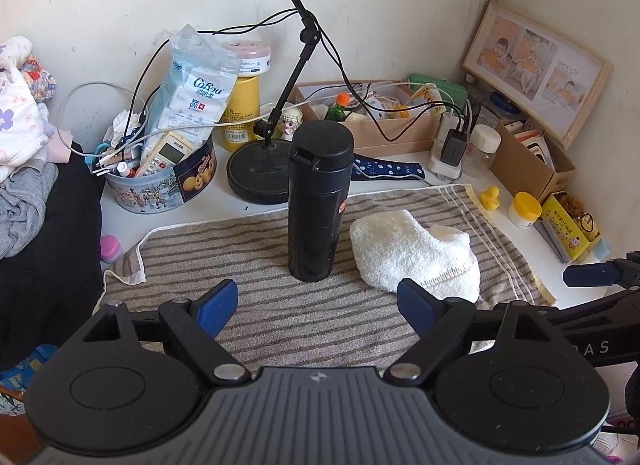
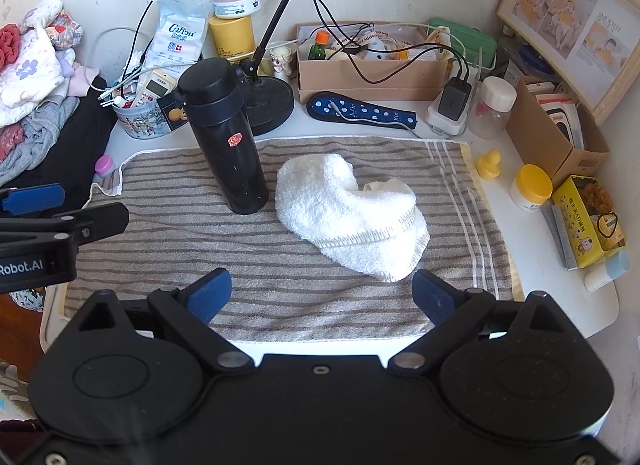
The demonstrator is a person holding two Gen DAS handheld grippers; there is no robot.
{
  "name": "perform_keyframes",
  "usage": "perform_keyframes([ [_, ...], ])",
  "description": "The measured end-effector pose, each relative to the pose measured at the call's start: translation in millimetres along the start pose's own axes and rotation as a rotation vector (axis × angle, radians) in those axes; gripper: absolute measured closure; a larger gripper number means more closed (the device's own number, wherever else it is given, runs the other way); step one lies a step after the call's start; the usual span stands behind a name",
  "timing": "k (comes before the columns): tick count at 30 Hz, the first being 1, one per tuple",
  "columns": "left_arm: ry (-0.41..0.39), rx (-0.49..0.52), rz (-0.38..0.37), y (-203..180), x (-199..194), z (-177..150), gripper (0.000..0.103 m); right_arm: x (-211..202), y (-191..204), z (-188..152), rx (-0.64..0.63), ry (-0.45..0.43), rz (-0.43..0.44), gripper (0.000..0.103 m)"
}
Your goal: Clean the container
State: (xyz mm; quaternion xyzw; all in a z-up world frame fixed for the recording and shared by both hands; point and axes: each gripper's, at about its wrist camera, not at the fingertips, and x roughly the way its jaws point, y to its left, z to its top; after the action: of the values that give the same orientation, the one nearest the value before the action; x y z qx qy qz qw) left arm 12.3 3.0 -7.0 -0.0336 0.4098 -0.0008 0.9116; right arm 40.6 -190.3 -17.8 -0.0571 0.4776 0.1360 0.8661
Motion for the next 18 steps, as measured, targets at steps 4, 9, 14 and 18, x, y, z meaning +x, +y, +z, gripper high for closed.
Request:
perform_keyframes([
  [4, 0.001, 0.003, -0.001, -0.8, 1.8, 0.9, 0.016, 1.3, 0.2, 0.9, 0.000, 0.003, 0.000, 0.005],
  [9, 0.006, 0.002, -0.002, -1.9, 4.9, 2.0, 0.016, 2.4, 0.8, 1.8, 0.000, 0.007, -0.002, 0.005],
  [14, 0.011, 0.001, -0.004, -2.9, 8.0, 3.3, 0.016, 3.5, 1.6, 2.6, 0.001, 0.012, -0.003, 0.005],
  [18, 0.018, 0.000, -0.007, 1.2, 11.4, 7.0, 0.016, 11.4, -4.6, 8.3, 0.002, 0.017, 0.001, 0.005],
])
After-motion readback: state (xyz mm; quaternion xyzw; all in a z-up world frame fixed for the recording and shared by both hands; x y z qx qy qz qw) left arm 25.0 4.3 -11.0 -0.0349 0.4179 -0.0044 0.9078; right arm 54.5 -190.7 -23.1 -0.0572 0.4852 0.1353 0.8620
